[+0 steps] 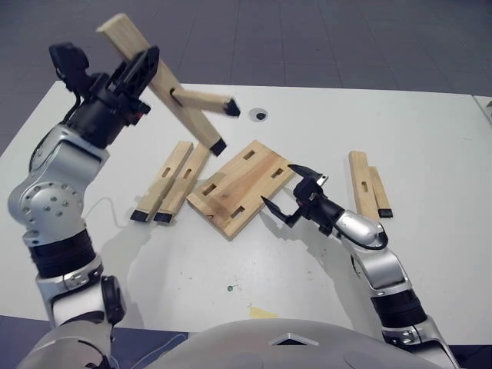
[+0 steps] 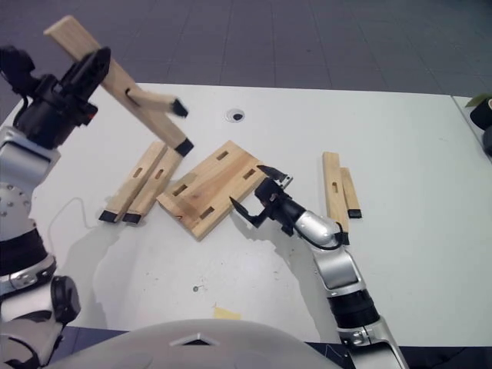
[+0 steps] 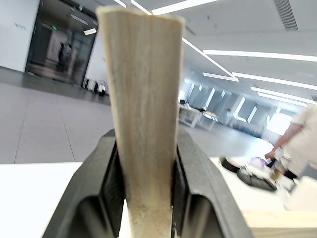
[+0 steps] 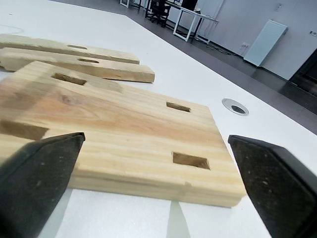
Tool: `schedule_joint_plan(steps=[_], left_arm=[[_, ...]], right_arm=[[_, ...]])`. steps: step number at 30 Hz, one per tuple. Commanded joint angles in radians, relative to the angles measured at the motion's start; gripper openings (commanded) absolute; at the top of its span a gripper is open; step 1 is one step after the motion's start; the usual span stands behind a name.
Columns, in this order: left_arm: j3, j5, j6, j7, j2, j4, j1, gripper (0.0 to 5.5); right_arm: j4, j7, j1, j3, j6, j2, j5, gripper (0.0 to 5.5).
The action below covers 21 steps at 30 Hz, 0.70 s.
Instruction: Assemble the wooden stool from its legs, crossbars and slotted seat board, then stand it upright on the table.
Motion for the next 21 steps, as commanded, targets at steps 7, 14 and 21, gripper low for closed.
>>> schedule_joint_plan(steps=[7, 14, 21], left_arm=[[-0.088, 0.174, -0.049, -0.117, 0.044, 0.019, 0.059, 1.02], [-0.092, 0.226, -0.068, -0.141, 0.025, 0.057, 0.066, 1.02], [-0.072, 0.177, -0.046, -0.104, -0.031, 0.030, 0.066, 1.02]], right_arm=[[-0.040, -0.034, 0.027, -0.008, 0.012, -0.004, -0.008, 5.40], [-0.042, -0.057, 0.033, -0.010, 0.015, -0.004, -0.011, 5.40], [-0.024, -0.051, 0.010, -0.002, 0.010, -0.011, -0.017, 5.40]])
